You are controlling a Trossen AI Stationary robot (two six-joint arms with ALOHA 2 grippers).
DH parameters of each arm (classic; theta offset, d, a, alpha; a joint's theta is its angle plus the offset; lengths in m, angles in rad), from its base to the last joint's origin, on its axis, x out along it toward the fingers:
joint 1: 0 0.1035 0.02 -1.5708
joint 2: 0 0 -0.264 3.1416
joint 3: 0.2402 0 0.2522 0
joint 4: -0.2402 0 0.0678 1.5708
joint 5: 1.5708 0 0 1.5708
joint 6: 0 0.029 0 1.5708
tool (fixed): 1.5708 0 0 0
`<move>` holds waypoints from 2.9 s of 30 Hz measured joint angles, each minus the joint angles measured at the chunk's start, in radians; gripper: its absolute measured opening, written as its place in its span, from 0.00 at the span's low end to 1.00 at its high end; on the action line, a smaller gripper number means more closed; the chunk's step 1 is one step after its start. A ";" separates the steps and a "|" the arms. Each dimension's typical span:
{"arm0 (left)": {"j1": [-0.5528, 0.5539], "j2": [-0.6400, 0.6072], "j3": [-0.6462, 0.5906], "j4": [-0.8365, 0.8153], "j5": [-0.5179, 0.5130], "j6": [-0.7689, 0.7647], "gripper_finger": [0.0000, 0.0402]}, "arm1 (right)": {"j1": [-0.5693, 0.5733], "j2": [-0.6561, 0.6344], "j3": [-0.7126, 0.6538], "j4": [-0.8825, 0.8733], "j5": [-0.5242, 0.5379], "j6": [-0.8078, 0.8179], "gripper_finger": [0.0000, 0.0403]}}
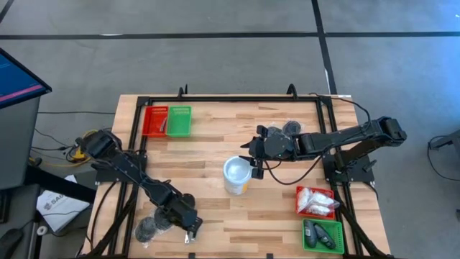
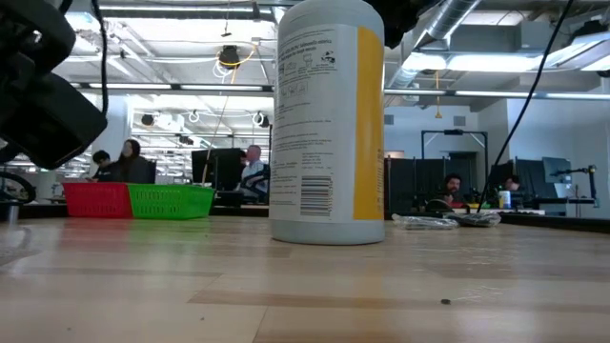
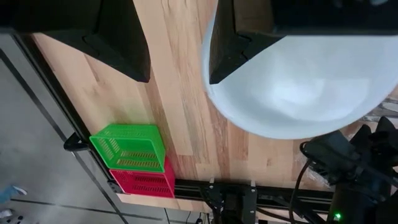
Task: Pick & Place Travel size toiletries
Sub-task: Put the silver nail clipper into the top red basket
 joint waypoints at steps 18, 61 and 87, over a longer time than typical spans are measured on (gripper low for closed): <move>0.028 0.079 0.004 0.046 0.076 -0.018 0.32 | -0.002 0.000 0.000 -0.016 0.000 0.000 0.38; 0.098 -0.357 -0.003 -0.559 -0.357 0.179 0.00 | -0.001 0.000 0.000 -0.017 0.001 0.000 0.38; 0.340 -0.655 -0.001 -0.815 -0.595 0.430 0.00 | -0.002 0.000 0.000 -0.018 0.000 0.008 0.38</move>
